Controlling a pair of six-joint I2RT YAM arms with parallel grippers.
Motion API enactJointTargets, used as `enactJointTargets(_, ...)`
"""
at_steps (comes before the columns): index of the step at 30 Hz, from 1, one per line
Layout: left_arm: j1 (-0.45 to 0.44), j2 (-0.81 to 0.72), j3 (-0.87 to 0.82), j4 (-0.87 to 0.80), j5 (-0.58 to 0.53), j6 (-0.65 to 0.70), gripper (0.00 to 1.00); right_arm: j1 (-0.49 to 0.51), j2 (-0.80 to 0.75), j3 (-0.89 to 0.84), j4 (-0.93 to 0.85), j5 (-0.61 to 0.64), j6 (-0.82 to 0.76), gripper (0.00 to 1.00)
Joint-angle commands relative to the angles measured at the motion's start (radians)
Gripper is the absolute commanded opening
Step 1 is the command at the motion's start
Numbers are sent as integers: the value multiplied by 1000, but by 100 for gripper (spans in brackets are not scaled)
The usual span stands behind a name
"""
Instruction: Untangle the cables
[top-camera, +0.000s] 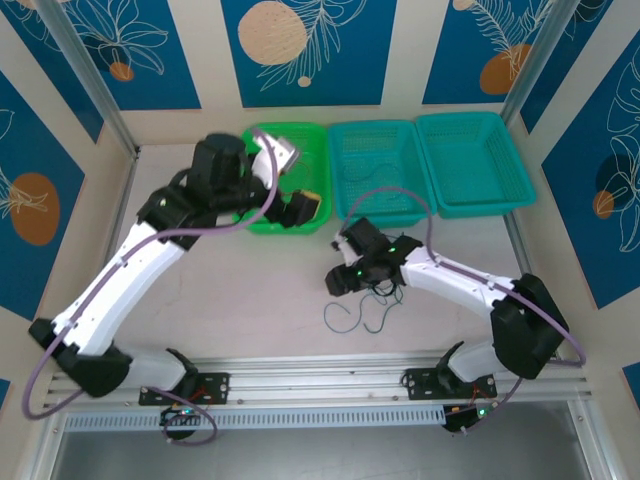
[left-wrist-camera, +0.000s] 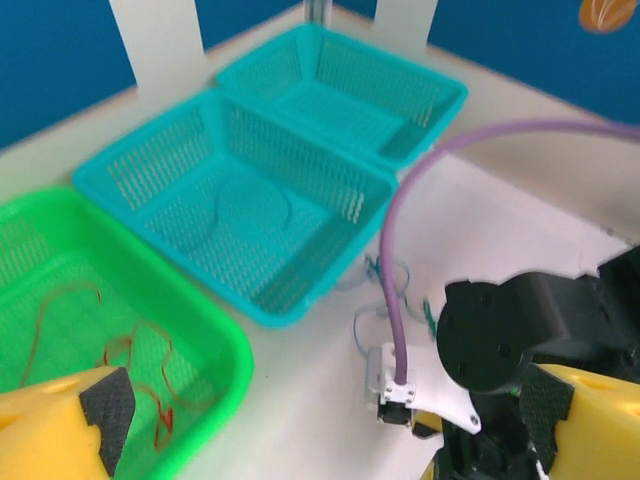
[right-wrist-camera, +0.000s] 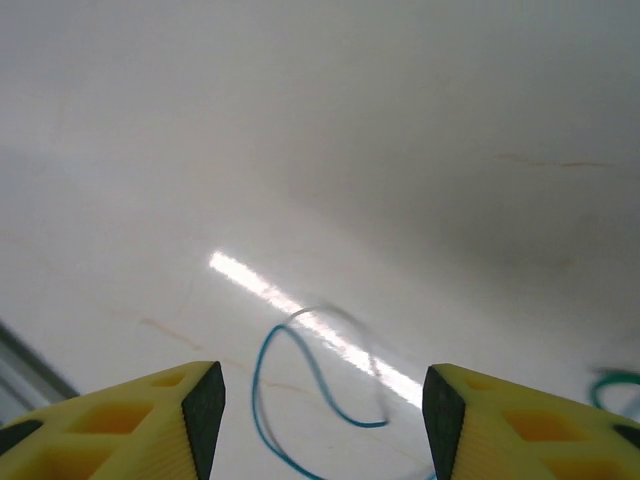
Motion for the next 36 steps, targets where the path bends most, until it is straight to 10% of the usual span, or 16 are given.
enactJointTargets(1, 2, -135, -191, 112, -22, -10, 100, 52, 69, 39, -29, -24, -130, 59)
enactJointTargets(12, 2, -493, -631, 106, -20, 1, 100, 125, 320, 141, -106, -74, -202, 58)
enactJointTargets(19, 1, -533, -723, 89, 262, 92, 100, 101, 299, 125, -123, -99, -202, 20)
enactJointTargets(29, 0, -482, -772, 183, 539, 123, 95, -18, 37, 27, 43, -290, -124, 0)
enactJointTargets(36, -7, -470, -785, 351, 465, 28, 100, -210, -232, -46, 240, -453, 12, 0)
